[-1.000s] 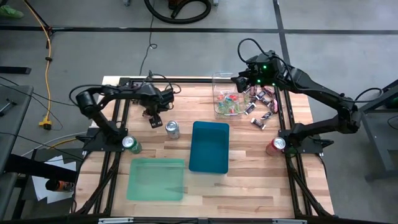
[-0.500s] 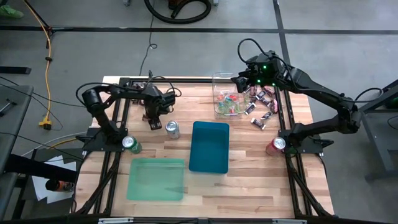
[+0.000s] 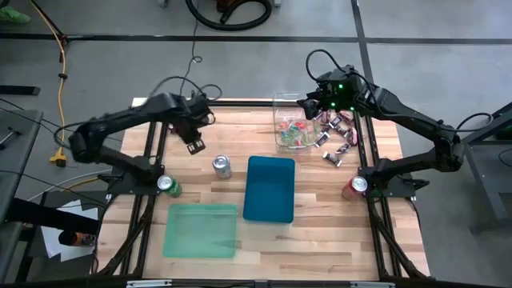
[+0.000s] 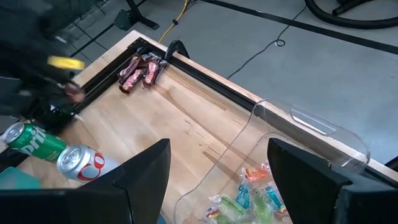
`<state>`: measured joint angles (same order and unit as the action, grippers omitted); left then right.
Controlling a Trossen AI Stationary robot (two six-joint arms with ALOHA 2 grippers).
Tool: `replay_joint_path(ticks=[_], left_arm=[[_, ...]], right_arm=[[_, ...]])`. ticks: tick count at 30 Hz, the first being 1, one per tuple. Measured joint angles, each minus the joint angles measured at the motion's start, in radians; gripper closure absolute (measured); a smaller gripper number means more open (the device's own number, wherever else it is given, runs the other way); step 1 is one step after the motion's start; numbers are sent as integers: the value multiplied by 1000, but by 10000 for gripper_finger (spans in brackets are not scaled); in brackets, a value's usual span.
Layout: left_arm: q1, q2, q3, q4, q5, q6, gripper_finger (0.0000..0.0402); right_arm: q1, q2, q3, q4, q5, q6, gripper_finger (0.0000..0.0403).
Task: Sort candy
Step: Put the brown chocolate into the green bin
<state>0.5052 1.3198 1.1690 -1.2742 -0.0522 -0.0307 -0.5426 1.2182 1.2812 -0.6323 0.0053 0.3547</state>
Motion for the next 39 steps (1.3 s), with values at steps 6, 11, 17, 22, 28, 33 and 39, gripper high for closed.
replay_joint_path(ticks=[6, 11, 17, 22, 28, 33, 39], left_arm=[[-245, -154, 76, -85, 123, -242, 390], [-570, -208, 69, -93, 152, -550, 385], [-961, -145, 69, -67, 102, -743, 382], [-1182, -35, 69, 28, -3, -731, 381], [-1269, 117, 69, 158, -63, -623, 381], [-1270, 254, 69, 210, -63, -508, 381], [-1228, 397, 69, 266, -20, -450, 381]], right_arm=[[0, 0, 0, 0, -85, -15, 139], [2, 0, 0, 4, -181, -17, 139], [70, 0, 0, 44, -348, 47, 139], [213, 0, 0, 87, -365, 125, 139], [383, 0, 0, 99, -226, 280, 139], [468, 0, 0, 98, -98, 382, 139], [518, 0, 0, 98, -15, 408, 139]])
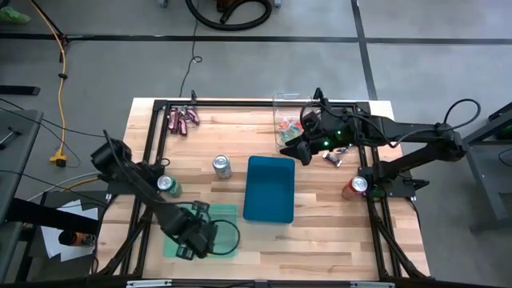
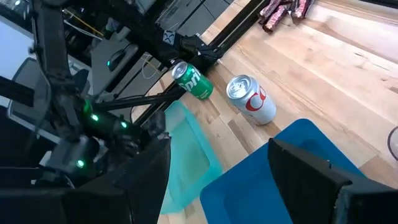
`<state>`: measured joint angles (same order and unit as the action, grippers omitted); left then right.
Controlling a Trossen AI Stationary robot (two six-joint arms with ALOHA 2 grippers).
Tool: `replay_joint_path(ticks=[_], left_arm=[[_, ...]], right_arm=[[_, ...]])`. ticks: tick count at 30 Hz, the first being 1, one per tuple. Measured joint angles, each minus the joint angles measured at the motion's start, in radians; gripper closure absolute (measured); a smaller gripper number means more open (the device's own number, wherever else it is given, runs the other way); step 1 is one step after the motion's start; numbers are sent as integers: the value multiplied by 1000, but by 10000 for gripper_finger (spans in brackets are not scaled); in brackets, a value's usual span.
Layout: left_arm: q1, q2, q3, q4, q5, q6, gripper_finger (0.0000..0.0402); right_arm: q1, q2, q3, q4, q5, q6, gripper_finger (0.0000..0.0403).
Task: Sort candy
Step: Put the brown chocolate into the green bin
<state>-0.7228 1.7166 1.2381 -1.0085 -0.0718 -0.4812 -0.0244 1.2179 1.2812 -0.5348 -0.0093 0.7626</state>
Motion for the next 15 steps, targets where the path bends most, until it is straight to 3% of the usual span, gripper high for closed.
replay_joint_path(ticks=[7, 15], left_arm=[[43, 105, -1, 173, 19, -52, 381], [70, 203, 0, 182, -2, -98, 380]], right_arm=[[6, 0, 0, -24, 3, -23, 139], [6, 0, 0, -64, 2, -91, 139]])
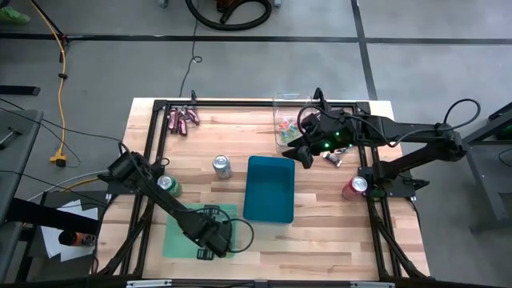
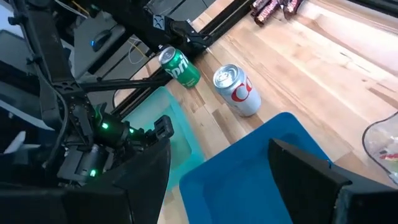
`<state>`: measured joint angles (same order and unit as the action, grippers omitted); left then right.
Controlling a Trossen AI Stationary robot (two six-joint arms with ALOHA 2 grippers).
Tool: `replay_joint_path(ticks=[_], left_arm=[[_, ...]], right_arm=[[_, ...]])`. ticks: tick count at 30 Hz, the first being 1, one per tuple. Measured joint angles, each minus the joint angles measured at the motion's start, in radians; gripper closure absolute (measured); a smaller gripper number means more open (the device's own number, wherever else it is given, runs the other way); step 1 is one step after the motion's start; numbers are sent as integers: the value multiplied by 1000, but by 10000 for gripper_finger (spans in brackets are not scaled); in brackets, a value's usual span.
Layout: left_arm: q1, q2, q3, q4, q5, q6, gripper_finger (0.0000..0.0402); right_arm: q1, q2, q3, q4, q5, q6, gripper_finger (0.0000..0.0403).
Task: Sort candy
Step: Put the brown chocolate into the green bin
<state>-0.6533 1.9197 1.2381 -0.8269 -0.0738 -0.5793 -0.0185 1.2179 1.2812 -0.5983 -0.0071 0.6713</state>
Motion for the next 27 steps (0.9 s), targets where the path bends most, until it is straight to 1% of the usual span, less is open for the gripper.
replay_joint_path(ticks=[6, 9, 12, 18, 22, 25, 27], left_arm=[[13, 8, 1, 1, 8, 4, 379], [25, -3, -3, 1, 12, 5, 367], [39, -14, -4, -2, 20, 7, 334], [46, -42, -4, -6, 49, 7, 241], [52, -65, -4, -10, 113, 7, 184], [60, -99, -4, -33, 167, 7, 154], [66, -135, -3, -71, 173, 8, 142]], right_arm=[[0, 0, 0, -4, 0, -35, 139], [0, 0, 0, -4, 0, -51, 139], [0, 0, 0, -4, 0, -51, 139], [0, 0, 0, -4, 0, -51, 139], [0, 0, 0, -4, 0, -51, 139], [0, 0, 0, -4, 0, -52, 139], [0, 0, 0, -4, 0, -59, 139]])
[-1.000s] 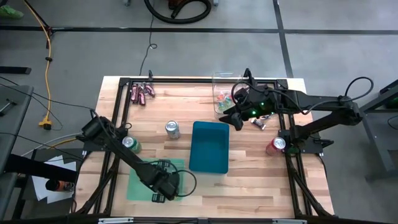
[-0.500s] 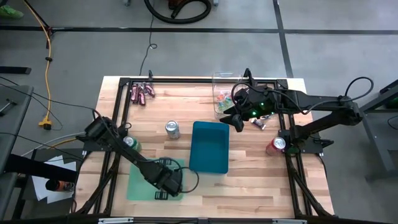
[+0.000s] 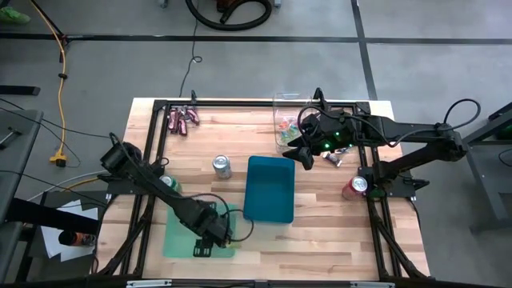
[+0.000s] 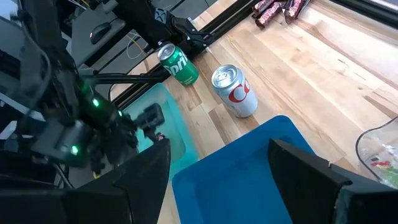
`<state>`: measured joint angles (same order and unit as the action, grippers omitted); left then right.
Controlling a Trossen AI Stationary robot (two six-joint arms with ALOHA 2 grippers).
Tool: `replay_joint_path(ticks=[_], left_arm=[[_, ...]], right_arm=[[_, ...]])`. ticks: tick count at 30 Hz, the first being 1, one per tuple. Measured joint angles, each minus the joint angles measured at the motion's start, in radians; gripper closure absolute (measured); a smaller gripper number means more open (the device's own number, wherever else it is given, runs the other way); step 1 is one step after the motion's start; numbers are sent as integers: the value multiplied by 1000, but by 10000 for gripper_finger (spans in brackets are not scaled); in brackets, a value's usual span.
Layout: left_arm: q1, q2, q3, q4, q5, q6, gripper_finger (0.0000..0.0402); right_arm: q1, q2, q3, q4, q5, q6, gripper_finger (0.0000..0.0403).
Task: Sort candy
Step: Put the brown chocolate into the green bin, then put the brown-white chocolate into the blue bin
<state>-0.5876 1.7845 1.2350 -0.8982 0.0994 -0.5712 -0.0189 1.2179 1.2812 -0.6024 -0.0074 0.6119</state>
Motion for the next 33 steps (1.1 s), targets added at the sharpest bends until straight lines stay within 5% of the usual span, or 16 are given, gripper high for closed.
replay_joint_path(ticks=[7, 15, 18, 27, 33], left_arm=[[42, -240, 0, -129, -62, 4, 135], [144, -567, 2, 28, -557, -46, 135], [205, -641, 2, 34, -657, -12, 135], [437, -761, -139, 39, -578, 43, 135], [567, -782, -333, 261, -405, 95, 135]], right_arm=[[-1, 0, 0, 0, 0, -18, 139], [-1, -1, 0, -3, 0, -9, 139], [-1, -1, 0, -3, 0, -7, 139], [-1, -2, 0, -28, 46, 58, 139], [-94, -2, 6, -317, 158, 208, 139]])
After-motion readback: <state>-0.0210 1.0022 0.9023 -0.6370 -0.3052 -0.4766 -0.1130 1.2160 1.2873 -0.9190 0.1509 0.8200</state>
